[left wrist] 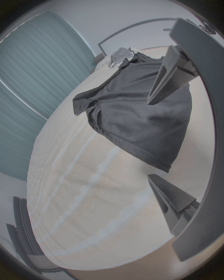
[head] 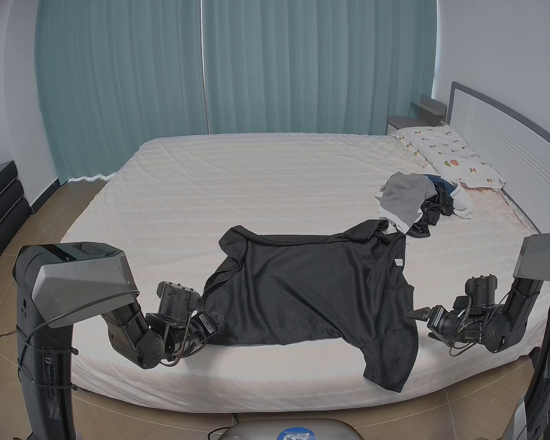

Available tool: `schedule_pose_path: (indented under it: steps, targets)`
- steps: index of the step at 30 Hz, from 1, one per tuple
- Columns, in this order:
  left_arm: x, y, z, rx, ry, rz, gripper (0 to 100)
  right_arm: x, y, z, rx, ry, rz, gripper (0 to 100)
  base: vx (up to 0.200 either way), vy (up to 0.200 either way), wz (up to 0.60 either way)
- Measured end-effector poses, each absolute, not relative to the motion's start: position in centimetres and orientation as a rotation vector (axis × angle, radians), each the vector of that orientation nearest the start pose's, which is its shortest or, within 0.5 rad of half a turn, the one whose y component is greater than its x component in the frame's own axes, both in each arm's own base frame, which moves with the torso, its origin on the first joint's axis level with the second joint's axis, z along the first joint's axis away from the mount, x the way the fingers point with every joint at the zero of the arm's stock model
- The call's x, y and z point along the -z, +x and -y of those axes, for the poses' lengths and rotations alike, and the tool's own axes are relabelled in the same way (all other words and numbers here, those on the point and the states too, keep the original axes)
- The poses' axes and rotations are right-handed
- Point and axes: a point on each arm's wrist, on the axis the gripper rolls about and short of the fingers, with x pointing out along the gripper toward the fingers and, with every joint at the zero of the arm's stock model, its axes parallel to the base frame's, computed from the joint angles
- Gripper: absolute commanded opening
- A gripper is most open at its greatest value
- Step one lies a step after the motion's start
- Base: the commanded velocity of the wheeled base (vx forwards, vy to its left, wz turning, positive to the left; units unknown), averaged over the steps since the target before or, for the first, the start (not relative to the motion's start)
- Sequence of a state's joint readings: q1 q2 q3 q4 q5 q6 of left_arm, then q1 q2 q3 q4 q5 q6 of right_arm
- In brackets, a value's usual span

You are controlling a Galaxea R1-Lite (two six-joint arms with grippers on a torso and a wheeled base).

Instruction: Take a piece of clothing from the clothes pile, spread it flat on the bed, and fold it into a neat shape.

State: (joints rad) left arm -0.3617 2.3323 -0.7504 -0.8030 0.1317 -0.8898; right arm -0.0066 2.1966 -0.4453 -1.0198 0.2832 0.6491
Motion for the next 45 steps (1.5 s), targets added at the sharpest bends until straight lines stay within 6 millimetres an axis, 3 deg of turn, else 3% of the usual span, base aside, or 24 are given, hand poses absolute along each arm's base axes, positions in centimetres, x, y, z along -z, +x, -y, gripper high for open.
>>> schedule_pose_path:
  steps: [2,3,14,25,34,35,45]
  targets:
    - [3.3,33.2,12.5,-0.127,-0.633,-0.794,100,1.0,29.4,-0.5,-0.021,0.72,-0.79,100,0.0,0.0,0.0]
    - [3.4,33.3,12.5,-0.13,-0.629,-0.793,0,1.0,29.4,-0.5,-0.021,0.719,-0.79,100,0.0,0.0,0.0]
    - [3.9,33.0,12.5,-0.156,-0.613,-0.798,0,1.7,29.2,-1.0,-0.016,0.697,-0.819,100,0.0,0.0,0.0]
    - [3.4,31.1,10.7,-0.233,-0.6,-0.805,0,2.9,29.3,-1.9,-0.006,0.665,-0.843,100,0.0,0.0,0.0]
    - [2.7,30.8,9.4,-0.259,-0.617,-0.798,0,3.8,28.6,-2.5,-0.033,0.595,-0.89,100,0.0,0.0,0.0]
    - [2.8,30.8,9.4,-0.261,-0.617,-0.8,0,3.9,28.5,-2.5,-0.038,0.58,-0.894,0,0.0,0.0,0.0]
    - [2.8,30.2,9.1,-0.268,-0.609,-0.816,0,4.6,27.6,-2.1,-0.012,0.513,-0.924,0,0.0,0.0,0.0]
